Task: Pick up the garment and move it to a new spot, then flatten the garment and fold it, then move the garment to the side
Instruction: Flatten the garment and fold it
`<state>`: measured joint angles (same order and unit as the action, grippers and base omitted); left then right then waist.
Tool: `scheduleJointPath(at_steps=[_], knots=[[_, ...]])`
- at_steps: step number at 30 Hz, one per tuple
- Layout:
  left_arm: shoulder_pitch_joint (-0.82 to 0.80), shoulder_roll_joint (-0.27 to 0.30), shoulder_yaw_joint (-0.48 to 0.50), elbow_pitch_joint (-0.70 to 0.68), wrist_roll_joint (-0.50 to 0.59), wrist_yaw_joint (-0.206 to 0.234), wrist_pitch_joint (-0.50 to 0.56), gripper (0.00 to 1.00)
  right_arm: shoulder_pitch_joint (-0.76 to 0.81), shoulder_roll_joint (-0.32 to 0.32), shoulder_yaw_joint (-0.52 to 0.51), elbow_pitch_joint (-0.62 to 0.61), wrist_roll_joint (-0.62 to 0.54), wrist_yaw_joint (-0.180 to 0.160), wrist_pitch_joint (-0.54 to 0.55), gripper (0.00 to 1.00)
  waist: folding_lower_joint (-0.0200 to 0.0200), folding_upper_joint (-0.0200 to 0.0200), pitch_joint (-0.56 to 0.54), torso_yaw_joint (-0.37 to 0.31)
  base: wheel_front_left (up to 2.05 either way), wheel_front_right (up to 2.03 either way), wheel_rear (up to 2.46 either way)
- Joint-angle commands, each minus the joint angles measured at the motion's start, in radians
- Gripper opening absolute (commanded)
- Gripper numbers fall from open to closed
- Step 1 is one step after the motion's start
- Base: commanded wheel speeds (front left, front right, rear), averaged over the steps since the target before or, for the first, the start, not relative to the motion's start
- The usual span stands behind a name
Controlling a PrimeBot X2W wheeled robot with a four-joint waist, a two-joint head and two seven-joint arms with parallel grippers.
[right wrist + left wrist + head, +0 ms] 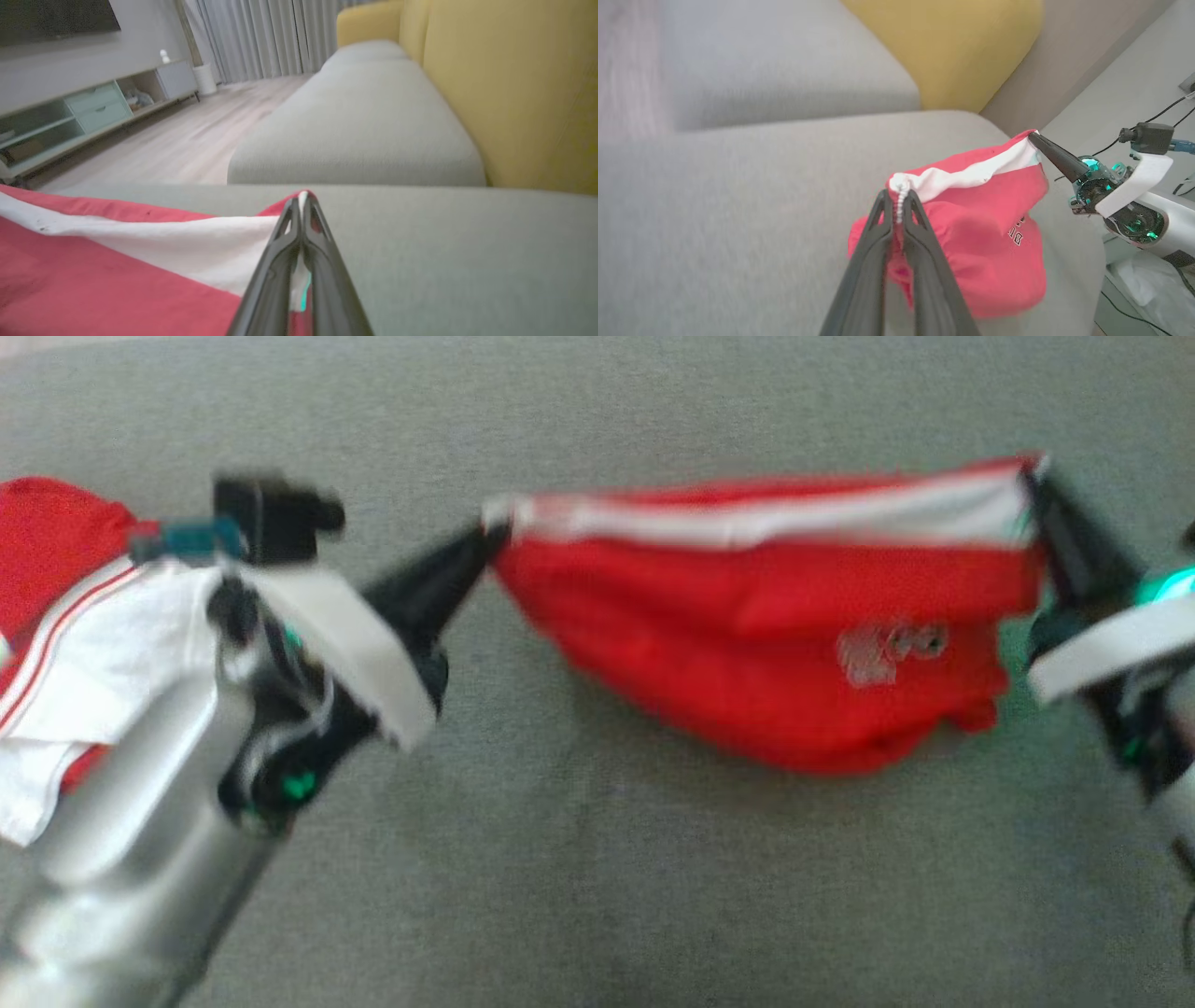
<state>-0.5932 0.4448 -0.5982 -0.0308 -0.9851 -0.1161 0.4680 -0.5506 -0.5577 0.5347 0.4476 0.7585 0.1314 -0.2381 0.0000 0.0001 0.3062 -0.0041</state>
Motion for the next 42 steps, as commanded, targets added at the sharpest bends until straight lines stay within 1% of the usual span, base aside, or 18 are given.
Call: scheduleJointPath(at_steps=[1, 5, 10, 13, 15, 18, 21, 23, 25, 29, 30, 34, 38, 42], knots=[[-0.11, 0.017, 0.054, -0.038, 0.029, -0.009, -0.024, 0.0, -0.061, -0.047, -0.028, -0.036, 0.002, -0.001, -0.016, 0.0, 0.0, -0.0001, 0.017, -0.018, 0.0, 0.0, 0.0], [-0.295, -0.016, 0.046, 0.003, 0.125, -0.013, -0.115, 0.0, -0.209, -0.077, -0.137, -0.05, -0.046, -0.001, -0.023, 0.0, 0.0, -0.0001, 0.053, -0.051, 0.0, 0.0, 0.0], [-0.505, -0.077, 0.027, 0.088, 0.214, -0.014, -0.279, 0.0, -0.347, -0.073, -0.307, -0.108, -0.151, -0.001, -0.023, 0.0, 0.0, -0.0001, 0.082, -0.085, 0.0, 0.0, 0.0], [-0.557, -0.095, 0.002, 0.124, 0.228, -0.014, -0.371, 0.0, -0.364, -0.063, -0.366, -0.15, -0.191, -0.001, -0.023, 0.0, 0.0, -0.0001, 0.089, -0.097, 0.0, 0.0, 0.0], [-0.551, -0.091, -0.021, 0.135, 0.237, -0.014, -0.426, 0.0, -0.343, -0.051, -0.395, -0.178, -0.205, -0.001, -0.023, 0.0, 0.0, -0.0001, 0.09, -0.103, 0.0, 0.0, 0.0], [-0.483, -0.064, -0.066, 0.134, 0.245, -0.014, -0.488, 0.0, -0.258, -0.023, -0.426, -0.224, -0.213, -0.001, -0.024, 0.0, 0.0, -0.0001, 0.085, -0.108, 0.0, 0.0, 0.0], [-0.365, -0.025, -0.09, 0.124, 0.263, -0.013, -0.555, 0.0, -0.132, 0.015, -0.458, -0.272, -0.218, -0.001, -0.024, 0.0, 0.0, -0.0001, 0.071, -0.109, 0.0, 0.0, 0.0], [-0.267, 0.002, -0.102, 0.112, 0.279, 0.004, -0.604, 0.0, -0.034, 0.042, -0.479, -0.308, -0.223, -0.001, -0.024, 0.0, 0.0, -0.0001, 0.059, -0.107, 0.0, 0.0, 0.0], [-0.164, 0.036, -0.123, 0.091, 0.314, 0.035, -0.646, 0.0, 0.068, 0.066, -0.49, -0.343, -0.237, -0.001, -0.024, 0.0, 0.0, -0.0001, 0.04, -0.108, 0.0, 0.0, 0.0], [0.063, 0.09, -0.141, 0.022, 0.34, 0.124, -0.695, 0.0, 0.263, 0.107, -0.483, -0.399, -0.257, -0.001, -0.024, 0.0, 0.0, -0.0001, -0.004, -0.115, 0.0, 0.0, 0.0], [0.063, 0.09, -0.141, 0.022, 0.34, 0.124, -0.695, 0.0, 0.263, 0.107, -0.483, -0.399, -0.257, -0.001, -0.024, 0.0, 0.0, -0.0001, -0.004, -0.115, 0.0, 0.0, 0.0], [0.264, 0.12, -0.167, -0.059, 0.336, 0.194, -0.71, 0.0, 0.437, 0.133, -0.498, -0.444, -0.272, -0.001, -0.024, 0.0, 0.0, -0.0001, -0.04, -0.105, 0.0, 0.0, 0.0], [0.406, 0.145, -0.2, -0.142, 0.317, 0.241, -0.703, 0.0, 0.579, 0.152, -0.515, -0.504, -0.276, -0.001, -0.021, 0.0, 0.0, -0.0001, -0.067, -0.097, 0.0, 0.0, 0.0], [0.455, 0.17, -0.218, -0.227, 0.312, 0.266, -0.67, 0.0, 0.649, 0.156, -0.547, -0.578, -0.282, -0.001, 0.004, 0.0, 0.0, -0.0001, -0.065, -0.082, 0.0, 0.0, 0.0]])
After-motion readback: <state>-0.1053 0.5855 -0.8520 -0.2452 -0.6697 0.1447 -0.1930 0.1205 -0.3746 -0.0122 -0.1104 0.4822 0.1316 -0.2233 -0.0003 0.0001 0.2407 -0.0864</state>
